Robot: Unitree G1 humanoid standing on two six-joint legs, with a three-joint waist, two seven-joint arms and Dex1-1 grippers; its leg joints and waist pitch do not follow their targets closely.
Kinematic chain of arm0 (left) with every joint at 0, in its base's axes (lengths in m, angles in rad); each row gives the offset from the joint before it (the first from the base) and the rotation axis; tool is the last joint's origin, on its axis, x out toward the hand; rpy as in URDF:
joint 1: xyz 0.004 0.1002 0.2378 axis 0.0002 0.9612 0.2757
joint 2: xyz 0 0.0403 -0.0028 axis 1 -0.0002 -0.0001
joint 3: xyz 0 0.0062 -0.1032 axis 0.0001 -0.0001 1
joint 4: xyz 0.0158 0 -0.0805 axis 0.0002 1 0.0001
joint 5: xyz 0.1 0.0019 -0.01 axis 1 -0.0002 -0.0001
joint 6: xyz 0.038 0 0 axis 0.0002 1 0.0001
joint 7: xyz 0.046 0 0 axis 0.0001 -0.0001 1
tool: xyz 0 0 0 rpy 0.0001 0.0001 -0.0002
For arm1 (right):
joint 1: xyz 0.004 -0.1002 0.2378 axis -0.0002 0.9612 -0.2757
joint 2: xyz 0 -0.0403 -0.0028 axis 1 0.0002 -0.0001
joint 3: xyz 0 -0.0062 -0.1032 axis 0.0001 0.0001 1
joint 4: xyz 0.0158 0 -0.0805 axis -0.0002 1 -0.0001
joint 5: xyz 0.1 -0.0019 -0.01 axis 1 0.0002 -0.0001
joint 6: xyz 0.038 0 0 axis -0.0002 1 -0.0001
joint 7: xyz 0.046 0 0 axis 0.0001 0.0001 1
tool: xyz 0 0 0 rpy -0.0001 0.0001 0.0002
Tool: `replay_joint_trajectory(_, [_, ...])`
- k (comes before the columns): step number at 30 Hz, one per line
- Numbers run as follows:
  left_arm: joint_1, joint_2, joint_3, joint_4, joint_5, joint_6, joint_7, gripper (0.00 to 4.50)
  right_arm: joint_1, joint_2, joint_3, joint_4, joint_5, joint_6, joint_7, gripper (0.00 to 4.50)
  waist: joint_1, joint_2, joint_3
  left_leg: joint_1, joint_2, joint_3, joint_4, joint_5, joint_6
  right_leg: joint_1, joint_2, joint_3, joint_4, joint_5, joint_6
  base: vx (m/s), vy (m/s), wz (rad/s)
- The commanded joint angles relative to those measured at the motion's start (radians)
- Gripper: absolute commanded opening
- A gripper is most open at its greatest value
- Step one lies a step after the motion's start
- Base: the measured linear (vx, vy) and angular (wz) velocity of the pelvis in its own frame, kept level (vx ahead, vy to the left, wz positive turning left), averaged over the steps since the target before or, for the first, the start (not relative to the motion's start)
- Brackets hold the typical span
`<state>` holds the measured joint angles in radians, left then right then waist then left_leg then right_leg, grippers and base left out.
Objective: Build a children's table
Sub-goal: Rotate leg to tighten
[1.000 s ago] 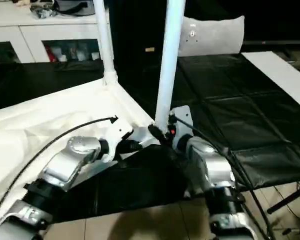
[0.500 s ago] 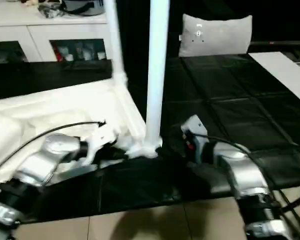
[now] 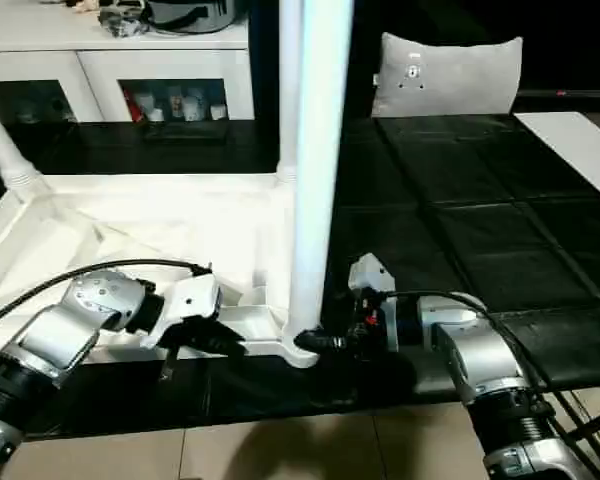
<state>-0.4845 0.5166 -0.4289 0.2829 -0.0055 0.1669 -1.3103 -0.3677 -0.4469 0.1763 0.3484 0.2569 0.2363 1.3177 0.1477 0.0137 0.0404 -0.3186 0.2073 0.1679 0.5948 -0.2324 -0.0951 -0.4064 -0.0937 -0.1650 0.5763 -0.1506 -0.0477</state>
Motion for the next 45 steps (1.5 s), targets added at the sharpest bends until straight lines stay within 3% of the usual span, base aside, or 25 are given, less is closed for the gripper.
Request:
replay_joint_trajectory(1, [0.005,-0.003,-0.048,-0.023,0.009,-0.012,-0.046,0.0,-0.021,-0.003,0.018,0.01,0.008,0.005,0.017,2.83,-0.004,-0.008,-0.061,-0.016,0.027,-0.002,-0.068,-0.101,0.066,0.066,-0.068,0.067,-0.073,-0.392,-0.072,0.0,0.0,0.0])
replay_joint_trajectory(7, [0.018,0.003,-0.046,-0.026,0.006,-0.015,-0.049,0.0,-0.018,0.004,0.017,0.012,0.018,0.008,0.042,2.22,-0.003,-0.004,-0.063,-0.017,0.028,-0.002,-0.067,-0.087,0.065,0.065,-0.066,0.068,-0.069,-0.366,-0.073,0.0,0.0,0.0])
replay_joint_trajectory(13, [0.024,-0.006,-0.035,-0.023,0.0,-0.002,-0.03,0.0,0.007,0.009,0.015,-0.023,0.046,0.027,0.047,2.05,-0.003,-0.002,-0.061,-0.016,0.026,-0.002,-0.068,-0.104,0.06,0.065,-0.065,0.066,-0.076,-0.399,-0.058,0.0,0.0,0.0])
replay_joint_trajectory(16, [0.042,-0.03,-0.007,-0.047,-0.017,0.065,0.025,0.0,0.037,0.034,0.009,-0.076,0.055,0.053,-0.018,2.02,-0.004,0.004,-0.062,-0.016,0.027,-0.003,-0.068,-0.106,0.054,0.066,-0.064,0.064,-0.075,-0.388,-0.06,0.0,0.0,0.0])
replay_joint_trajectory(18, [0.052,-0.053,0.014,-0.063,-0.014,0.132,0.09,0.0,0.04,0.064,0.008,-0.086,0.023,0.082,-0.116,2.02,-0.007,0.009,-0.06,-0.015,0.027,-0.004,-0.07,-0.115,0.049,0.065,-0.063,0.063,-0.079,-0.398,-0.056,0.0,0.0,0.0])
replay_joint_trajectory(19, [0.054,-0.073,0.031,-0.064,-0.011,0.167,0.138,0.0,0.035,0.085,0.009,-0.081,-0.008,0.097,-0.188,2.02,-0.012,0.005,-0.057,-0.014,0.023,-0.003,-0.071,-0.127,0.04,0.065,-0.062,0.06,-0.083,-0.422,-0.05,0.0,0.0,0.0])
replay_joint_trajectory(21, [0.053,-0.096,0.047,-0.063,-0.009,0.199,0.183,0.0,0.031,0.106,0.006,-0.077,-0.033,0.111,-0.252,2.01,-0.017,0.012,-0.053,-0.004,0.011,0.0,-0.065,-0.168,0.032,0.058,-0.061,0.05,-0.105,-0.523,-0.014,0.0,0.0,0.0])
replay_joint_trajectory(22, [0.05,-0.113,0.058,-0.057,-0.005,0.219,0.218,0.0,0.026,0.124,-0.002,-0.072,-0.044,0.121,-0.298,2.0,-0.025,0.009,-0.05,-0.007,0.006,-0.001,-0.064,-0.178,0.03,0.06,-0.057,0.043,-0.112,-0.562,0.014,0.0,0.0,0.0])
replay_joint_trajectory(24, [0.04,-0.155,0.085,-0.037,0.006,0.258,0.302,0.0,0.008,0.176,-0.035,-0.054,-0.053,0.159,-0.414,1.99,-0.042,0.014,-0.049,-0.002,0.002,-0.003,-0.059,-0.213,0.026,0.054,-0.054,0.029,-0.124,-0.603,0.042,0.0,0.0,0.0])
replay_joint_trajectory(26, [0.019,-0.249,0.133,-0.01,0.014,0.326,0.458,0.0,-0.033,0.267,-0.09,-0.008,-0.122,0.205,-0.688,1.98,-0.069,0.029,-0.052,-0.002,0.005,-0.012,-0.057,-0.242,0.013,0.058,-0.053,0.011,-0.133,-0.596,0.058,0.0,0.0,0.0])
replay_joint_trajectory(27, [0.015,-0.267,0.138,-0.008,0.015,0.337,0.483,0.0,-0.038,0.282,-0.097,0.001,-0.138,0.204,-0.736,1.98,-0.087,0.025,-0.053,-0.014,0.008,-0.019,-0.059,-0.257,0.015,0.071,-0.053,-0.001,-0.135,-0.578,0.072,0.0,0.0,0.0])
replay_joint_trajectory(28, [0.015,-0.267,0.138,-0.008,0.015,0.337,0.483,0.0,-0.038,0.282,-0.097,0.001,-0.138,0.204,-0.736,1.98,-0.09,0.028,-0.054,-0.013,0.009,-0.021,-0.06,-0.265,0.018,0.074,-0.054,-0.002,-0.138,-0.571,0.079,0.0,0.0,0.0])
replay_joint_trajectory(29, [0.012,-0.285,0.143,-0.01,0.021,0.351,0.509,0.0,-0.04,0.297,-0.104,0.004,-0.143,0.211,-0.775,1.98,-0.101,0.031,-0.055,-0.005,0.011,-0.022,-0.061,-0.276,0.033,0.07,-0.058,0.0,-0.142,-0.552,0.073,0.0,0.0,0.0])
replay_joint_trajectory(32, [-0.008,-0.328,0.153,-0.003,0.037,0.379,0.577,0.0,-0.045,0.325,-0.118,0.022,-0.164,0.204,-0.865,1.98,-0.118,0.032,-0.056,-0.012,0.01,-0.024,-0.066,-0.25,0.042,0.073,-0.063,0.012,-0.132,-0.495,0.03,0.0,0.0,0.0])
replay_joint_trajectory(33, [-0.011,-0.337,0.15,-0.005,0.038,0.38,0.58,0.0,-0.044,0.334,-0.127,0.023,-0.158,0.192,-0.875,1.98,-0.117,0.032,-0.058,-0.014,0.011,-0.024,-0.067,-0.236,0.044,0.075,-0.064,0.015,-0.127,-0.48,0.022,0.0,0.0,0.0])
replay_joint_trajectory(34, [-0.012,-0.345,0.146,-0.01,0.036,0.381,0.578,0.0,-0.041,0.343,-0.135,0.018,-0.15,0.183,-0.877,2.51,-0.113,0.032,-0.062,-0.016,0.014,-0.024,-0.069,-0.195,0.054,0.073,-0.066,0.029,-0.116,-0.429,-0.008,0.0,0.0,0.0])
replay_joint_trajectory(35, [-0.012,-0.345,0.146,-0.01,0.036,0.381,0.578,0.0,-0.041,0.343,-0.135,0.018,-0.15,0.183,-0.877,2.64,-0.113,0.032,-0.062,-0.016,0.014,-0.024,-0.069,-0.195,0.054,0.073,-0.066,0.029,-0.116,-0.429,-0.008,0.0,0.0,0.0])
replay_joint_trajectory(38, [-0.005,-0.348,0.136,-0.02,0.042,0.383,0.574,0.0,-0.036,0.351,-0.138,-0.002,-0.15,0.197,-0.874,2.84,-0.106,0.032,-0.066,-0.023,0.018,-0.021,-0.068,-0.118,0.067,0.076,-0.069,0.046,-0.095,-0.349,-0.061,0.0,0.0,0.0])
replay_joint_trajectory(40, [0.0,-0.335,0.127,-0.024,0.039,0.369,0.56,0.0,-0.033,0.341,-0.138,-0.008,-0.141,0.192,-0.862,3.07,-0.098,0.036,-0.072,-0.028,0.021,-0.022,-0.065,-0.042,0.081,0.08,-0.07,0.052,-0.077,-0.253,-0.093,0.0,0.0,0.0])
replay_joint_trajectory(41, [0.0,-0.335,0.127,-0.024,0.039,0.369,0.56,0.0,-0.033,0.341,-0.138,-0.008,-0.141,0.192,-0.862,3.07,-0.098,0.036,-0.072,-0.028,0.021,-0.022,-0.065,-0.042,0.081,0.08,-0.07,0.052,-0.077,-0.253,-0.093,0.0,0.0,0.0])
replay_joint_trajectory(43, [0.005,-0.303,0.118,-0.025,0.031,0.345,0.526,0.0,-0.028,0.298,-0.125,-0.016,-0.128,0.187,-0.798,3.22,-0.087,0.034,-0.078,-0.034,0.019,-0.019,-0.056,0.014,0.106,0.079,-0.067,0.056,-0.06,-0.164,-0.121,0.0,0.0,0.0])
replay_joint_trajectory(45, [0.006,-0.288,0.118,-0.023,0.03,0.334,0.512,0.0,-0.025,0.275,-0.119,-0.018,-0.125,0.189,-0.764,3.52,-0.084,0.031,-0.071,-0.035,0.016,-0.014,-0.056,-0.011,0.112,0.076,-0.068,0.057,-0.066,-0.202,-0.119,0.0,0.0,0.0])
